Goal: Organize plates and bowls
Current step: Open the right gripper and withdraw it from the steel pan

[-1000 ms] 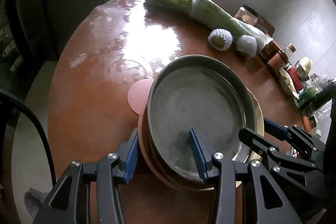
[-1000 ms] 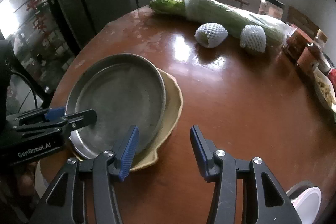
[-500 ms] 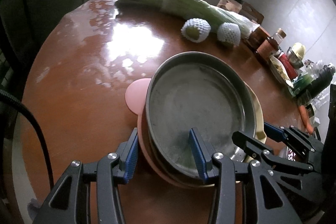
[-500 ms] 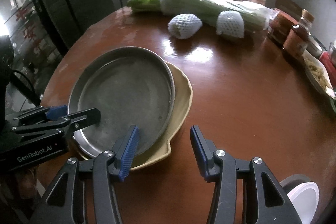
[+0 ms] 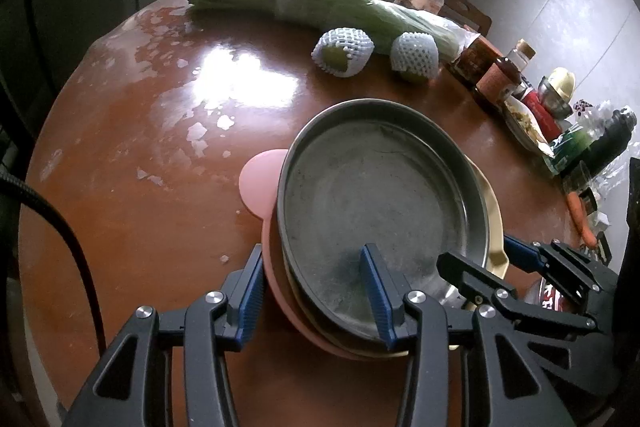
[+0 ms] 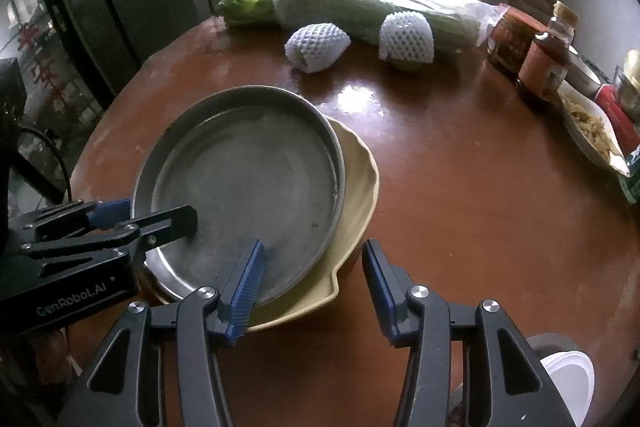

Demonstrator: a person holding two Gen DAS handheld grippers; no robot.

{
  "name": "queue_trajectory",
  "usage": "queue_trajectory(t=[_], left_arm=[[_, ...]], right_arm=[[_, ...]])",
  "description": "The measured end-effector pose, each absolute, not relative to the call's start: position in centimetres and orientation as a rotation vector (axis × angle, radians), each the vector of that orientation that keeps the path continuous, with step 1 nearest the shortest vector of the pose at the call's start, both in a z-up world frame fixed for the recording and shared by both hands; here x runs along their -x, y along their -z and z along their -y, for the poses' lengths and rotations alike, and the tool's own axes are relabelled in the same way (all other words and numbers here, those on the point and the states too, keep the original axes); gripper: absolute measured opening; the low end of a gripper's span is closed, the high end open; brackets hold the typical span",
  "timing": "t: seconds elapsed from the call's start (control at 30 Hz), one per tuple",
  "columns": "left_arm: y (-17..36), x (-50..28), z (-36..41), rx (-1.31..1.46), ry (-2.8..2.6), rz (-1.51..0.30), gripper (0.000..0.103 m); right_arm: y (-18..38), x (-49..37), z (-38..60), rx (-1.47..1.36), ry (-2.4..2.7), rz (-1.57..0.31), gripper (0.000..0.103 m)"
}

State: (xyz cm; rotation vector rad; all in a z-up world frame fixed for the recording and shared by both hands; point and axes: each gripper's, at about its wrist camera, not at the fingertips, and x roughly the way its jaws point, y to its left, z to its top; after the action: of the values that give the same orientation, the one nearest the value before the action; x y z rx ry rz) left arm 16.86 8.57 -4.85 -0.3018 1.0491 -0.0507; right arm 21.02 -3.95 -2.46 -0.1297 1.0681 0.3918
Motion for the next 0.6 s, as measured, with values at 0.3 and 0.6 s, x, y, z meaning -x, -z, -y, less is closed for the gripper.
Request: queue_trajectory(t=[0.3, 0.6], left_arm=[[4.5, -16.6, -8.4, 0.279, 0.036, -1.039, 0.046], [2.8, -15.4, -8.9, 0.262, 0.003, -0.994, 0.046]], right_arm=[[2.2, -20.9, 4.5, 0.121, -0.384, -1.059, 0.052], [1.0, -20.3, 4.7, 0.128, -0.378, -1.018, 0.052]])
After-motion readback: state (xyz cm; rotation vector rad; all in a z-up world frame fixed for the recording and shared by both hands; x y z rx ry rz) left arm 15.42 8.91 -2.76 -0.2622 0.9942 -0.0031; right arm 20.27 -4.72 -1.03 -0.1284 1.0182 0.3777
